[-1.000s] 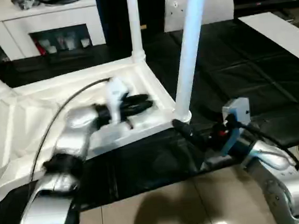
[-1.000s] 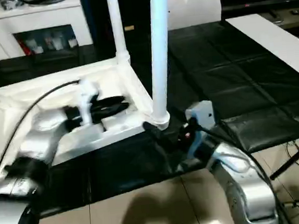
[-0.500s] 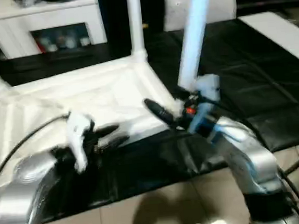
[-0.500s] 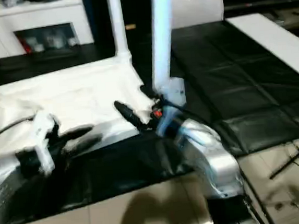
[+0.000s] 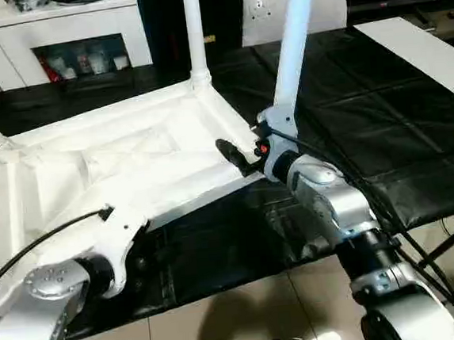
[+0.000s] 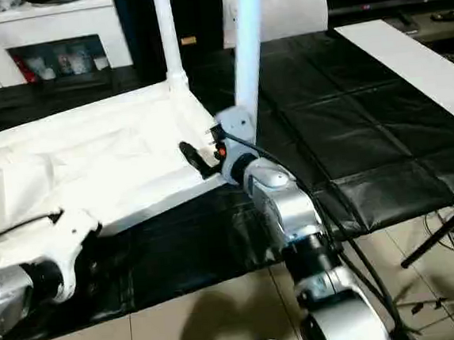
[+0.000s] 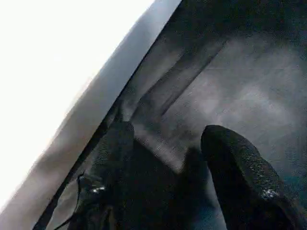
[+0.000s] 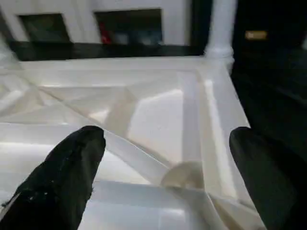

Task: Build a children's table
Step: Rotate leg to tighten

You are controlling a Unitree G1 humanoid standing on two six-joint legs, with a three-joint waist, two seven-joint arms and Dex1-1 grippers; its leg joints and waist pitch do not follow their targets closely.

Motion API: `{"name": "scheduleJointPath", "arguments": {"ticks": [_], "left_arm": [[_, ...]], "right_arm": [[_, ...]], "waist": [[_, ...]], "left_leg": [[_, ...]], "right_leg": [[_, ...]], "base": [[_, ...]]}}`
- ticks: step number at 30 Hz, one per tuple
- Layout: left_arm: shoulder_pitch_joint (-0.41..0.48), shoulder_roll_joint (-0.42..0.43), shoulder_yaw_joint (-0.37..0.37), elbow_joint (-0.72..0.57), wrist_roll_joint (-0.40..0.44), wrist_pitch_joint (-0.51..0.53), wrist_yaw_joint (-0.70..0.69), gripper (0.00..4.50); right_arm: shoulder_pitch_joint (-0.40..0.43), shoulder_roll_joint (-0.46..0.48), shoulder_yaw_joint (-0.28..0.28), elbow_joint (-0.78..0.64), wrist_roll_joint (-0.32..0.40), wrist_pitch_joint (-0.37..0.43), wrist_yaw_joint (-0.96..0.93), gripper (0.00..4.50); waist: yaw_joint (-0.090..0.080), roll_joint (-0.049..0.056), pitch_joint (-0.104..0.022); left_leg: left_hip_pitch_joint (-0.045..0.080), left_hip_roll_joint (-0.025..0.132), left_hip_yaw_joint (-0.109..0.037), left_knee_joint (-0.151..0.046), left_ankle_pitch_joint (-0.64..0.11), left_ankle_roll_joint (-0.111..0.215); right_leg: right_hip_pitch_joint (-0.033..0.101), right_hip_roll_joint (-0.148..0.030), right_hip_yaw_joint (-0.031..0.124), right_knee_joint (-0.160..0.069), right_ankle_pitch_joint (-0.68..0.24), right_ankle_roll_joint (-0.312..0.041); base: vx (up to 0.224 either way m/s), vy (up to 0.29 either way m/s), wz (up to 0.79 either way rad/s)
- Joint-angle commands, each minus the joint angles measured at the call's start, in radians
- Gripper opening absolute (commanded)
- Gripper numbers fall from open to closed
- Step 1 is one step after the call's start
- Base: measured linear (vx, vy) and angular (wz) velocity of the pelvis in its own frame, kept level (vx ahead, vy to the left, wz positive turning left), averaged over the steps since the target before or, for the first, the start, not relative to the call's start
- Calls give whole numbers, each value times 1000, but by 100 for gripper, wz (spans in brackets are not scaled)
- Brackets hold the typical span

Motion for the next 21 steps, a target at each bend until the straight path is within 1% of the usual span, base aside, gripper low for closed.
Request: {"name": "scheduleJointPath", "arguments": {"ticks": [1, 2, 3, 4, 5, 6, 7, 8, 9, 10, 11, 12, 13, 14, 15, 16, 17, 18, 19, 20, 21], "left_arm": [[6, 5, -13, 13, 19, 8, 36, 283], [4, 12, -27, 38, 42, -1, 79, 283], [3, 13, -30, 45, 50, -6, 90, 283], [1, 7, -25, 55, 55, -13, 103, 283], [-3, -5, -17, 64, 58, -19, 116, 283], [-7, -17, -9, 71, 60, -28, 127, 283], [-10, -25, -4, 75, 61, -33, 134, 283], [-13, -23, -9, 98, 85, -69, 148, 283], [-13, -21, -12, 107, 97, -85, 153, 283], [-12, -32, -5, 115, 100, -103, 163, 283], [-12, -33, -3, 116, 100, -105, 165, 283], [-14, -49, 8, 125, 92, -130, 180, 283], [-18, -60, 15, 139, 86, -158, 196, 283], [-18, -60, 15, 139, 86, -158, 196, 283], [-23, -71, 14, 168, 89, -224, 217, 283], [-23, -72, 12, 174, 90, -240, 219, 283], [-20, -82, 10, 182, 92, -286, 226, 283], [-17, -92, 11, 185, 92, -307, 233, 283], [-10, -112, 19, 181, 84, -325, 240, 283], [-3, -130, 28, 176, 74, -337, 247, 283], [17, -158, 37, 159, 66, -340, 267, 283]], "right_arm": [[-24, -20, -54, 65, -18, -24, -81, 450], [-66, -39, -91, 164, -38, -70, -177, 450], [-76, -44, -101, 186, -41, -79, -200, 450], [-89, -54, -121, 213, -35, -93, -222, 450], [-100, -62, -140, 240, -30, -111, -236, 450], [-109, -74, -151, 259, -33, -120, -253, 450], [-114, -82, -157, 270, -36, -126, -262, 450], [-127, -105, -168, 300, -37, -148, -269, 450], [-132, -114, -172, 313, -36, -159, -271, 450], [-139, -132, -186, 338, -31, -172, -284, 450], [-139, -135, -187, 340, -31, -173, -285, 450], [-149, -160, -203, 376, -24, -190, -304, 450], [-157, -184, -211, 408, -21, -208, -313, 450], [-157, -184, -211, 408, -21, -208, -313, 450], [-160, -208, -220, 440, -23, -232, -309, 450], [-161, -211, -222, 446, -25, -237, -307, 450], [-154, -215, -226, 446, -26, -250, -288, 450], [-148, -216, -225, 444, -24, -259, -275, 450], [-136, -213, -223, 428, -18, -264, -247, 450], [-126, -210, -221, 415, -9, -269, -218, 450], [-82, -196, -210, 340, 32, -253, -98, 450]], "waist": [[-3, 10, -57], [-2, 14, -57], [-2, 14, -54], [0, 16, -53], [4, 14, -52], [5, 10, -53], [7, 11, -54], [9, 11, -55], [10, 11, -57], [12, 9, -59], [14, 10, -59], [16, 9, -60], [19, 3, -61], [22, 6, -63], [23, 3, -62], [24, 1, -65], [27, 5, -65], [25, 1, -67], [24, 0, -67], [23, 1, -66], [19, -3, -66]], "left_leg": [[0, 58, -22, -69, -101, 69], [2, 59, -23, -69, -107, 63], [9, 58, -21, -69, -139, 51], [11, 57, -20, -69, -154, 45], [17, 56, -18, -68, -172, 39], [17, 57, -18, -69, -186, 34], [18, 56, -18, -69, -193, 34], [19, 55, -16, -68, -199, 35], [14, 54, -17, -68, -197, 41], [13, 55, -17, -67, -185, 44], [12, 55, -17, -67, -182, 46], [11, 55, -16, -66, -175, 50], [10, 54, -15, -65, -168, 53], [11, 54, -15, -64, -160, 54], [8, 55, -14, -64, -151, 59], [5, 54, -14, -63, -144, 65], [2, 52, -16, -62, -137, 71], [-2, 54, -16, -62, -127, 76], [-3, 54, -16, -62, -122, 79], [-6, 54, -16, -61, -120, 85], [-9, 53, -14, -59, -122, 95]], "right_leg": [[57, -83, 82, -63, -293, -136], [55, -83, 81, -64, -308, -138], [50, -81, 79, -70, -346, -135], [50, -81, 80, -73, -360, -129], [46, -79, 80, -76, -372, -114], [46, -77, 80, -74, -368, -113], [46, -76, 80, -74, -370, -112], [45, -75, 80, -75, -367, -108], [48, -76, 79, -74, -363, -108], [49, -77, 80, -70, -351, -109], [49, -77, 79, -70, -347, -111], [50, -76, 79, -69, -338, -112], [50, -77, 79, -68, -337, -116], [50, -77, 78, -66, -330, -118], [49, -75, 79, -66, -314, -119], [52, -75, 78, -62, -303, -121], [54, -76, 77, -63, -299, -121], [57, -76, 78, -60, -287, -121], [58, -77, 77, -60, -284, -122], [60, -79, 76, -61, -284, -125], [62, -80, 76, -63, -290, -127]], "base": [[0, 0, 0], [0, 0, 0], [0, 0, 0], [0, 0, 0], [0, 0, 0], [0, 0, 0], [0, 0, 0], [0, 0, 0], [0, 0, 0], [0, 0, 0], [0, 0, 0], [0, 0, 0], [0, 0, 0], [0, 0, 0], [0, 0, 0], [0, 0, 0], [0, 0, 0], [0, 0, 0], [0, 0, 0], [0, 0, 0], [0, 0, 0]]}}
